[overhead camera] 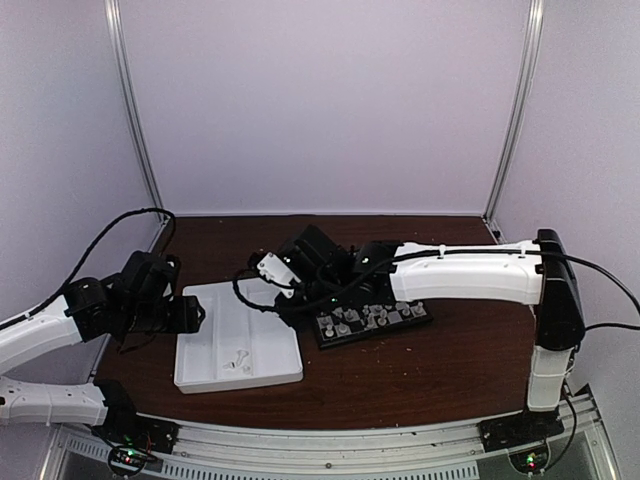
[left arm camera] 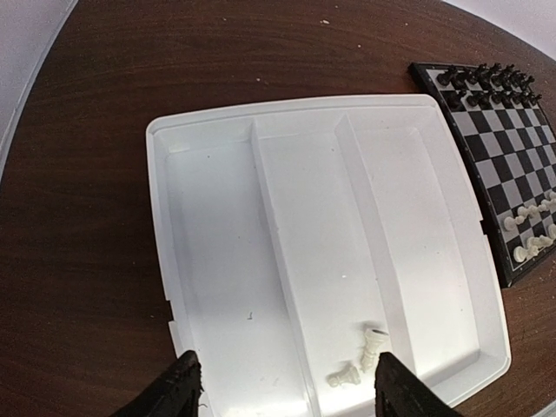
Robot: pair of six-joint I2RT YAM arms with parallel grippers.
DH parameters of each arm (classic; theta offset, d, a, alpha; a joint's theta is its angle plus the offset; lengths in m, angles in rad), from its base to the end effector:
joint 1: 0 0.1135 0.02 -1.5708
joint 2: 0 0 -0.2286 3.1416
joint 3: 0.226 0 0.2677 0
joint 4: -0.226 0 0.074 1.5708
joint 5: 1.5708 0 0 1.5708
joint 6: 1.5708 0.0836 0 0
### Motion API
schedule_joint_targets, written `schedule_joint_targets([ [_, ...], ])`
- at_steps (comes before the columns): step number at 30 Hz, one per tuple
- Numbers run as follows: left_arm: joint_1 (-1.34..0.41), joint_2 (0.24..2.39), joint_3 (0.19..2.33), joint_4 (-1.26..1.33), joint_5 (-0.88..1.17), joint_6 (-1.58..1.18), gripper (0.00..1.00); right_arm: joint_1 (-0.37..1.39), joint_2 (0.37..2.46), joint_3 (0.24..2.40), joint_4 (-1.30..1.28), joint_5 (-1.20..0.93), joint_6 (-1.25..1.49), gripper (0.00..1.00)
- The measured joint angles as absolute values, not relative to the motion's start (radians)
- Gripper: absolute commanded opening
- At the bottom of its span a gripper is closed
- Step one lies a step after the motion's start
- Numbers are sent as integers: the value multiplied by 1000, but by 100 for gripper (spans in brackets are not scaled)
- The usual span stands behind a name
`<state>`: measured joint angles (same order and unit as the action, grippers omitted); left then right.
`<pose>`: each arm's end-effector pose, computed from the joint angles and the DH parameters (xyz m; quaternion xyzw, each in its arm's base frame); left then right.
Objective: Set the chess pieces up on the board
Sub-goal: Pick up the chess piece from the storage box, then place the chess piece on the chessboard.
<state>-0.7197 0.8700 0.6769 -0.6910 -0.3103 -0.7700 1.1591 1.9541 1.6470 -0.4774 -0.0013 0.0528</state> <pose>0.1955 -0.1374 0.1782 -0.0754 0.9287 -0.1185 0.3432 0.1935 0.4435 0.1925 -0.4855 0.7858 0.2187 0.3146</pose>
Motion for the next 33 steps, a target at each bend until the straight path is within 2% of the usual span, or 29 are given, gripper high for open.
schedule_joint_targets([
  [18, -720, 894, 677, -690, -279, -771, 68, 1126, 1800, 1489, -475, 181, 51, 2],
  [33, -719, 895, 677, -684, -265, -772, 68, 1022, 1752, 1327, -498, 206, 117, 1],
])
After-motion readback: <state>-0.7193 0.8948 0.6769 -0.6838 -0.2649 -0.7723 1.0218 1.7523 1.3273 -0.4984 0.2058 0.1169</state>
